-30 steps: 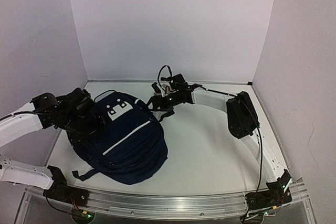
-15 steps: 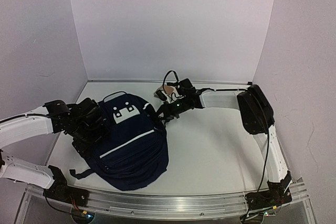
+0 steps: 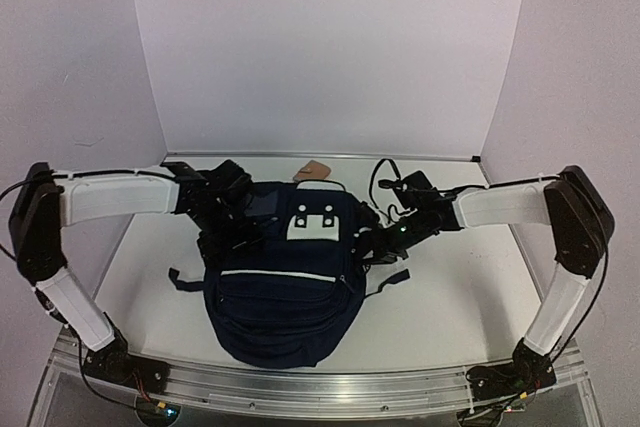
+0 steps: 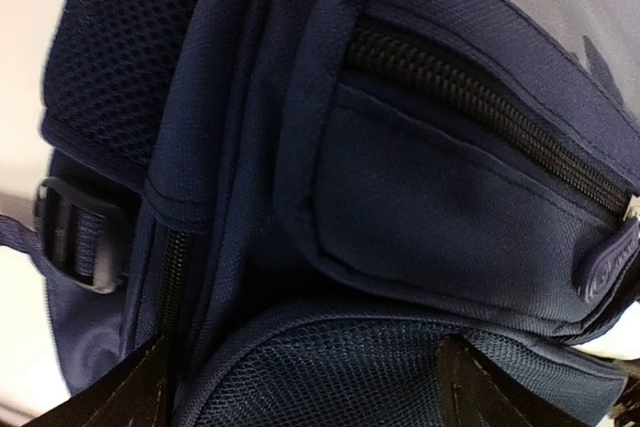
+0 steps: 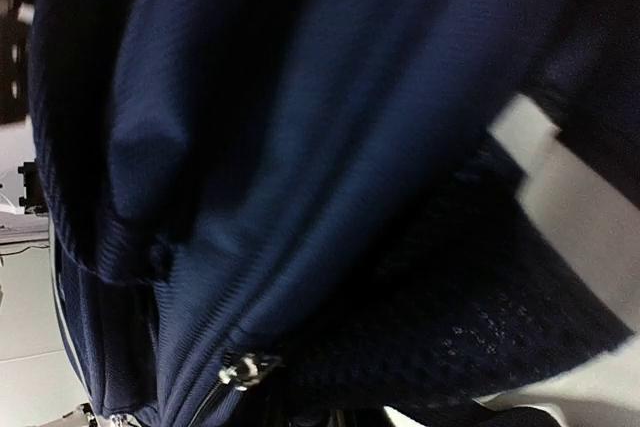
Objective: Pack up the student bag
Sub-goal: Adjust the student bag at the center of the board.
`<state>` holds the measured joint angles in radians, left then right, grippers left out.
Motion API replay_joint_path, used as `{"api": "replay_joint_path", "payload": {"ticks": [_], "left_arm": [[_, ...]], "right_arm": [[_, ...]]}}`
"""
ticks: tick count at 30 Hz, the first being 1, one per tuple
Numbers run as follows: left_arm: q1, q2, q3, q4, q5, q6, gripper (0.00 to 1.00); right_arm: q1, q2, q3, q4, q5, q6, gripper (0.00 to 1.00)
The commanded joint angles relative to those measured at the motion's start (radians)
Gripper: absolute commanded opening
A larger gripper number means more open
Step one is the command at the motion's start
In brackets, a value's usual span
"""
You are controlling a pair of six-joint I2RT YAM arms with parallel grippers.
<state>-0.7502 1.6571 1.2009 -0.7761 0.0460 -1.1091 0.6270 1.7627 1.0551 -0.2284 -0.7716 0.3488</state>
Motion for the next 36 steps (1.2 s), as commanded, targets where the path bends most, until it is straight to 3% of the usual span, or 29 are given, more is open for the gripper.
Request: {"api": "replay_joint_path", "payload": {"ticks": [1, 6, 13, 19, 23, 30, 36], "left_arm": [[0.006, 0.287, 0.250, 0.210, 0.195, 0.248, 0.83], [-0.011, 0.513, 0.591, 0.178, 0.351, 0.427, 0.77], [-0.039, 0.754, 0.993, 0.078, 0.479, 0.507, 0.77], [0.006, 0.689, 1.029, 0.081, 0.353, 0.519, 0.87], [0.086, 0.637, 1.039, 0.052, 0.189, 0.520, 0.98], [0.192, 0.738, 1.156, -0.025, 0.077, 0.616, 1.00], [0.232, 0.866, 1.294, -0.016, 0.051, 0.711, 1.00]], "right_arm": [[0.034, -0.168, -0.084, 0.001, -0.128, 0.028, 0.22], [0.038, -0.264, -0.170, -0.021, -0.162, 0.025, 0.28], [0.055, -0.290, -0.143, -0.027, -0.174, -0.024, 0.39], [0.055, -0.367, -0.091, -0.079, -0.159, -0.129, 0.67], [0.054, -0.401, -0.058, -0.160, -0.115, -0.207, 0.76], [0.002, -0.371, 0.033, -0.240, 0.030, -0.289, 0.96], [-0.129, -0.282, 0.118, -0.292, 0.100, -0.320, 0.98]]}}
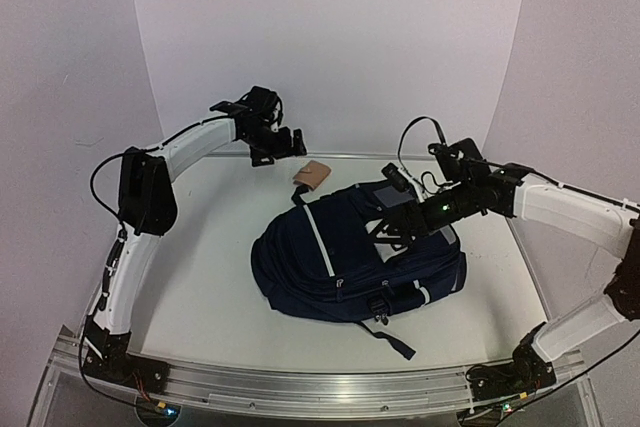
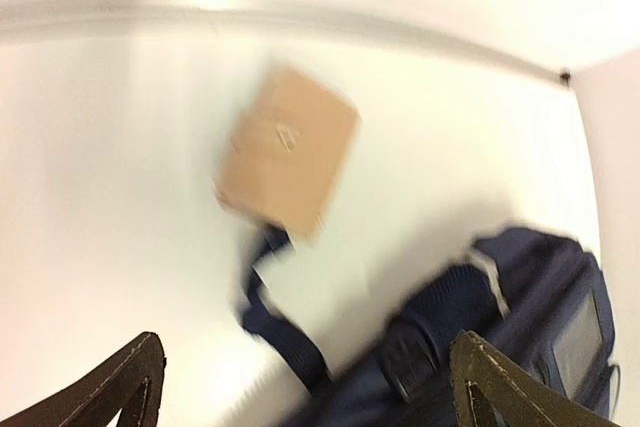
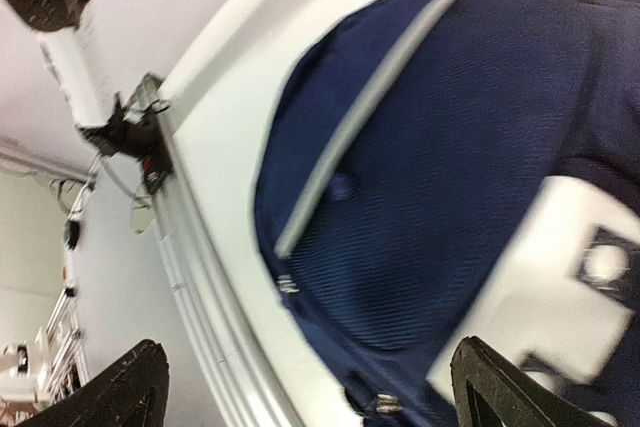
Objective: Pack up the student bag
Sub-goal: Adjust the student bag at the center of the board, then move the personal item to the center of the board.
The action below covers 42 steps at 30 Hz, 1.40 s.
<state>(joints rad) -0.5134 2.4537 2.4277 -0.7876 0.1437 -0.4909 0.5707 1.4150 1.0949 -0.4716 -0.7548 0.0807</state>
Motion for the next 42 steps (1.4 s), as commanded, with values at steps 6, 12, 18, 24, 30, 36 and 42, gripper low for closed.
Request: {"api": "replay_joint_path", "payload": {"ticks": [6, 12, 18, 24, 30, 36, 42], "left_arm": [[0.013, 0.161, 0.147, 0.066, -0.041, 0.188, 1.00], [0.032, 0.225, 0.167, 0.169, 0.035, 0.148, 0.99], [0.089, 0.249, 0.070, 0.378, 0.185, -0.154, 0.79], [0.116, 0.291, 0.044, 0.484, 0.267, -0.348, 0.69], [0.125, 0.342, 0.048, 0.572, 0.330, -0.468, 0.57], [0.125, 0.367, 0.022, 0.628, 0.373, -0.533, 0.53], [0.125, 0.361, -0.046, 0.718, 0.415, -0.599, 0.45]], "right_arm": [[-0.187, 0.153, 0.151, -0.051, 0.075, -0.040, 0.98], [-0.233, 0.216, 0.203, -0.064, 0.057, -0.040, 0.98], [-0.240, 0.240, 0.231, -0.071, 0.044, -0.045, 0.98], [-0.244, 0.245, 0.236, -0.071, 0.043, -0.045, 0.98], [-0.248, 0.248, 0.242, -0.071, 0.040, -0.044, 0.98], [-0.250, 0.248, 0.234, -0.071, 0.038, -0.044, 0.98], [-0.252, 0.249, 0.234, -0.071, 0.038, -0.043, 0.98]]}}
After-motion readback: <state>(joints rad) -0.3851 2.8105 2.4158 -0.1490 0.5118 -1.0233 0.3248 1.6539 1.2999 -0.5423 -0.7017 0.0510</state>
